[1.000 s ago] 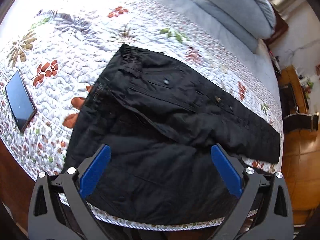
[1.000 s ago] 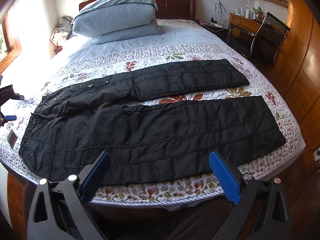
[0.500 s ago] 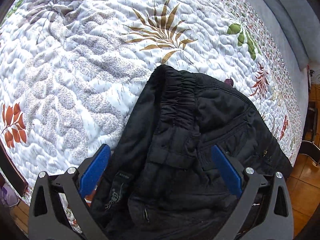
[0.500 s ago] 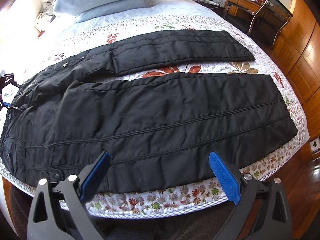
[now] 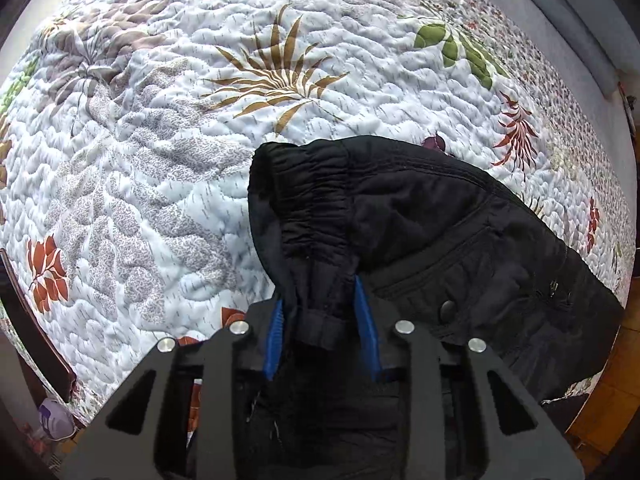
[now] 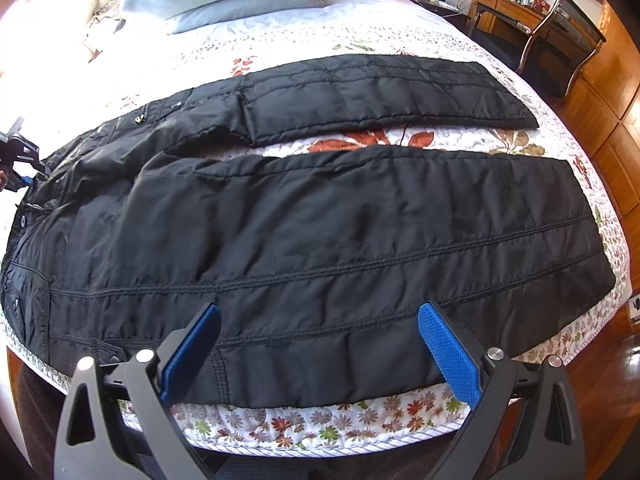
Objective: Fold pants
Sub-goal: 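Grasp the waistband of the black pants with the left gripper, then grasp the pant leg hem with the right gripper while the left gripper holds the waistband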
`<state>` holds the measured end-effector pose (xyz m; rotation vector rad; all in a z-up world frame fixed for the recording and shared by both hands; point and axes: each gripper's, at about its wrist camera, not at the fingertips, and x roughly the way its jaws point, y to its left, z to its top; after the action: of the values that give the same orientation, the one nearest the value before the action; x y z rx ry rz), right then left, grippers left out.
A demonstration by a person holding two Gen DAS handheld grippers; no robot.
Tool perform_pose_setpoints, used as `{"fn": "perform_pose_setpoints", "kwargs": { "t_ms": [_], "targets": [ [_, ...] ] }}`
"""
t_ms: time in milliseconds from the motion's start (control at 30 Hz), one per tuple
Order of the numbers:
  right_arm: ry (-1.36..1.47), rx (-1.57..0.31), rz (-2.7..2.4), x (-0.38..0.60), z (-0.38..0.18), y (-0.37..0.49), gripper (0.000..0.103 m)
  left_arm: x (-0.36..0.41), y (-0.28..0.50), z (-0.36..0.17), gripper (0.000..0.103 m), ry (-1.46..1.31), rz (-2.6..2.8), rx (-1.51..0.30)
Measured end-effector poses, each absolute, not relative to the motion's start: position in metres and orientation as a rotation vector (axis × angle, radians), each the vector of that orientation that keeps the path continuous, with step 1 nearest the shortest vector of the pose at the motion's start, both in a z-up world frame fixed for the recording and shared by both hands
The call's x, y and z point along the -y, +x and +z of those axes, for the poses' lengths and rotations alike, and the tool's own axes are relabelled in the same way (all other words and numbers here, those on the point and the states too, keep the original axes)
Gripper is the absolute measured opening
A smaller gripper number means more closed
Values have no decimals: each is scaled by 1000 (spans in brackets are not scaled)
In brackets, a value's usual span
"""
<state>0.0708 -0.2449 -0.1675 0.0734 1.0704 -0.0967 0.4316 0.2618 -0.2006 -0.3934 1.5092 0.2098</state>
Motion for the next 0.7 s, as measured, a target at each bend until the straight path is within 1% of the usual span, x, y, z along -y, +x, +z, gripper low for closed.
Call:
{"fn": "perform_pose_setpoints", "kwargs": {
  "t_ms": [67, 200, 300, 433, 533, 633, 700],
  "targets": [
    [93, -1026, -83, 260, -156, 77, 99, -251, 428, -190, 25, -361, 208, -1482],
    [172, -913, -33, 316, -124, 108, 99, -232, 411, -161, 22, -307, 164, -1405],
    [198, -862, -49, 373, -104, 154, 99, -222, 395, -141, 22, -285, 133, -1358],
    [192, -900, -114, 454, -102, 241, 99, -213, 375, -127, 21, -265, 116, -1314],
    [182, -998, -154, 504, -116, 312, 99, -208, 369, -125, 21, -258, 118, -1298],
    [123, -1095, -203, 531, -136, 369, 99, -209, 365, -122, 21, -263, 125, -1295],
    [140, -1125, -227, 551, -148, 390, 98, -210, 363, -121, 22, -260, 126, -1297]
  ]
}}
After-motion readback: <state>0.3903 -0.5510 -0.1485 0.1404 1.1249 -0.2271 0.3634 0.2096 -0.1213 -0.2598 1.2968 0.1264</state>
